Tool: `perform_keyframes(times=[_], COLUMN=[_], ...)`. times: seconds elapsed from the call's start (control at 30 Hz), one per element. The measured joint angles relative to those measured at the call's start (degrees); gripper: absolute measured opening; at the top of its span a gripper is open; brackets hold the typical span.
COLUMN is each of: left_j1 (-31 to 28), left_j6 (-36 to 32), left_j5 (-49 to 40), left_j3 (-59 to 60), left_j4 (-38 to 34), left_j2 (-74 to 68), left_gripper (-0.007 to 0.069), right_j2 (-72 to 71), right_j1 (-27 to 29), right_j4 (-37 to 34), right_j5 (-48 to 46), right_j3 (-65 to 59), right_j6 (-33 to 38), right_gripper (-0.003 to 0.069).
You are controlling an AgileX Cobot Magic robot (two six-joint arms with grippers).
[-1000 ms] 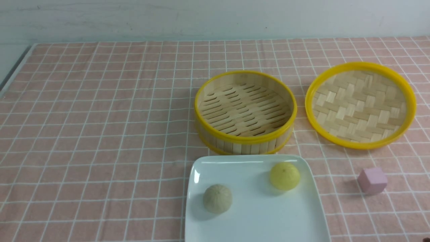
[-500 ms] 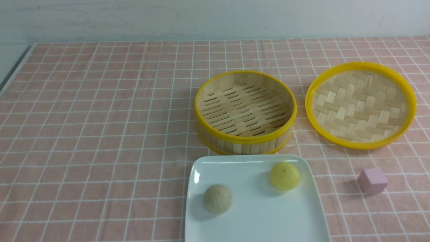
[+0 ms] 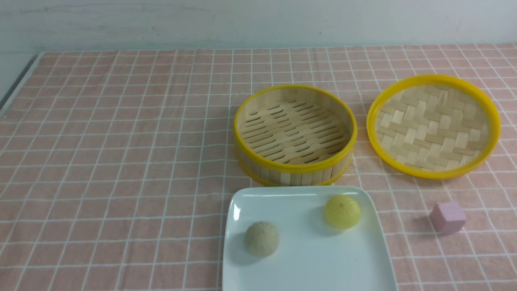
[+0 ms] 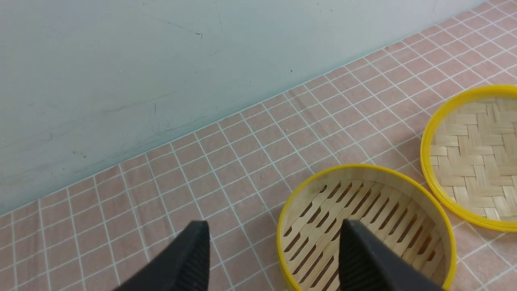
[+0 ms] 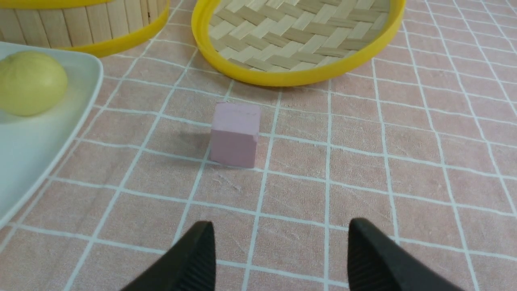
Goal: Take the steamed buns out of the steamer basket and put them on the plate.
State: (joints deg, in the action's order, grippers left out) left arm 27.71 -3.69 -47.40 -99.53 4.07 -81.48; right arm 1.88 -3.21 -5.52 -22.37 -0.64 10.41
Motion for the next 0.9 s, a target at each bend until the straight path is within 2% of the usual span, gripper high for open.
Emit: perform_keyframes(times=[0.9], left_j1=[0.0], left_j6=[0.0], left_j5=[-0.06], left_j3=[0.0], left_j4=[-4.07], left_j2=[0.0], left_gripper=[0.0438], right_j2=[0.0], right_j1=[0.0], right_j4=[0.0], right_j5=[0.0], right_j3=[0.0], right_j6=[0.0], right_gripper=[0.0442])
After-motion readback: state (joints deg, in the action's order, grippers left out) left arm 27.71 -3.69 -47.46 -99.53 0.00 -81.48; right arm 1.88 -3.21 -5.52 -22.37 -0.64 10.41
